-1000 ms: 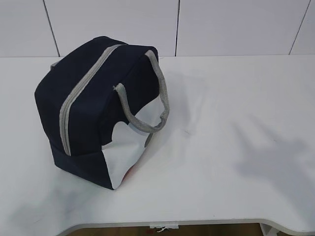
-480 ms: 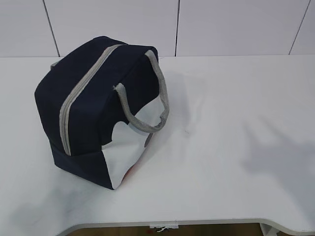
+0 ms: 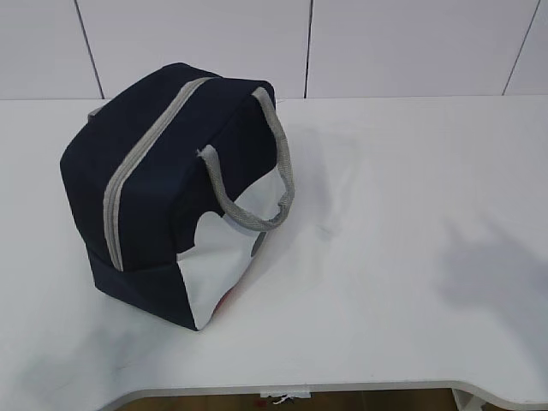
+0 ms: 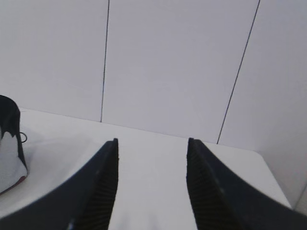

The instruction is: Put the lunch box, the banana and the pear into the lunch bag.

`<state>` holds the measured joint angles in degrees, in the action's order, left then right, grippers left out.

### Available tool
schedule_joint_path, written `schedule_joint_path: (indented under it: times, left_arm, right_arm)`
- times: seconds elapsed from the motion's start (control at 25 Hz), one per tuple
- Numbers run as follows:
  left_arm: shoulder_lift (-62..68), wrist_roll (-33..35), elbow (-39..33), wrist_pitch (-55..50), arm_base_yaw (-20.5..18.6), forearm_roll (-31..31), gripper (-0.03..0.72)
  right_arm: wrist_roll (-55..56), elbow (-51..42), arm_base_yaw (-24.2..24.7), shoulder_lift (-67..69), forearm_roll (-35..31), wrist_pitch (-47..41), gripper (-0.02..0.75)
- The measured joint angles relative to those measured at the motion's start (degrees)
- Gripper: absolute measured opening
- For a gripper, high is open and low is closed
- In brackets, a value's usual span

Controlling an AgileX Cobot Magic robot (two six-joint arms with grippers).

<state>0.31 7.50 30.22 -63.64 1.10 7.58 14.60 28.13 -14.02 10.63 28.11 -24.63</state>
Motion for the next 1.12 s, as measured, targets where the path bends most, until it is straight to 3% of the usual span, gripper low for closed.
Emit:
schedule_joint_path:
  times: [0.16, 0.36, 0.8, 1.12]
  left_arm:
    - [0.0, 0.0, 0.0, 0.0, 0.0, 0.0, 0.234]
    - [0.0, 0.0, 0.0, 0.0, 0.0, 0.0, 0.234]
    - [0.0, 0.0, 0.0, 0.0, 0.0, 0.0, 0.234]
    - [0.0, 0.0, 0.0, 0.0, 0.0, 0.0, 0.234]
  right_arm:
    - [-7.34, 0.97, 0.0, 0.0, -10.64, -3.37, 0.383]
    - [-15.44, 5.88, 0.0, 0.0, -25.0, -18.67, 0.383]
    - [-19.58, 7.08, 0.0, -1.08, -35.98, -29.57, 0.382]
    - [-21.53, 9.51, 0.0, -2.57, -37.62, -36.25, 0.382]
